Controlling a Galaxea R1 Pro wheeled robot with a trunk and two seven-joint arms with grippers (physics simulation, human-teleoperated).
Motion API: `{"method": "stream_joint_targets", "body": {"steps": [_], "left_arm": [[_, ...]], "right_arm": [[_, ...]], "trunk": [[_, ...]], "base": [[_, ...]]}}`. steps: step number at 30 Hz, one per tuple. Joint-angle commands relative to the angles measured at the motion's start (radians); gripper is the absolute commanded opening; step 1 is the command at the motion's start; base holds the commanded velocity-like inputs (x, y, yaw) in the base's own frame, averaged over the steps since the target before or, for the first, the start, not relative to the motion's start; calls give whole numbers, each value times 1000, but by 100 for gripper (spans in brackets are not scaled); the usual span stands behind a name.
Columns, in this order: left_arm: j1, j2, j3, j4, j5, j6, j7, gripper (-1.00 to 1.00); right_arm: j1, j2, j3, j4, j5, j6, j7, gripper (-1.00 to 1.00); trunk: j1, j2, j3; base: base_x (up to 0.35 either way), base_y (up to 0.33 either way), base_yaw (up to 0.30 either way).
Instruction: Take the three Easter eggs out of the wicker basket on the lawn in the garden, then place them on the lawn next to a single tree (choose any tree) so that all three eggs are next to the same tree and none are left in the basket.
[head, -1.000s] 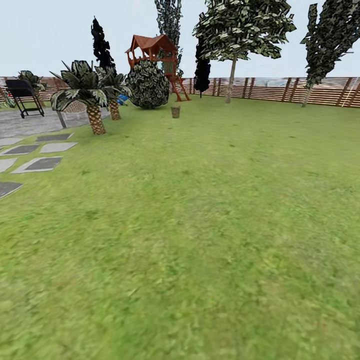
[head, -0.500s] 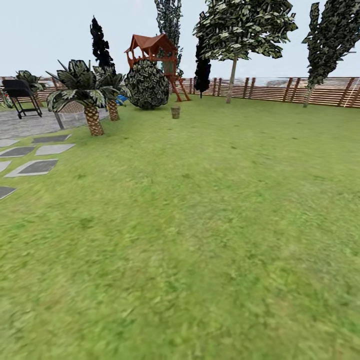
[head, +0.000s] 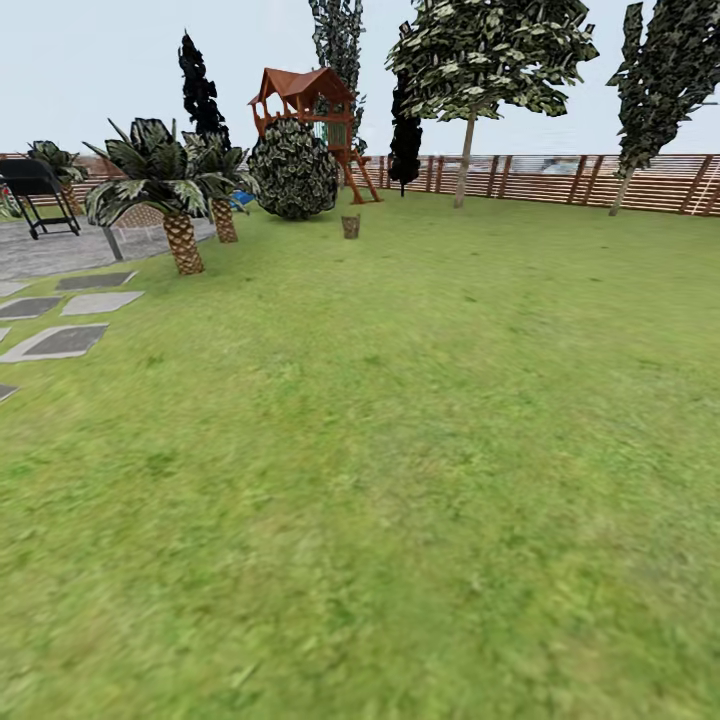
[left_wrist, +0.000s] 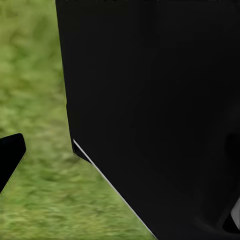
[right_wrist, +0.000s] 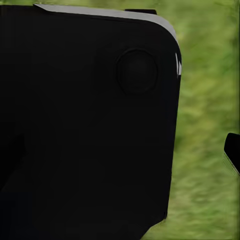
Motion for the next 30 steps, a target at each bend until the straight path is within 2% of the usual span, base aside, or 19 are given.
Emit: {"method": "stream_joint_targets", "body": {"steps": [1, 30], "left_arm": [[0, 0, 0, -1, 1, 0, 0, 100], [0, 1, 2, -1, 2, 0, 0, 100]], "right_arm": [[0, 0, 0, 1, 1, -4, 1, 100], [0, 11, -1, 8, -4, -6, -4, 100]], "trunk": [[1, 0, -1], [1, 0, -1]], "base": [[339, 0, 0], [340, 0, 0]]}}
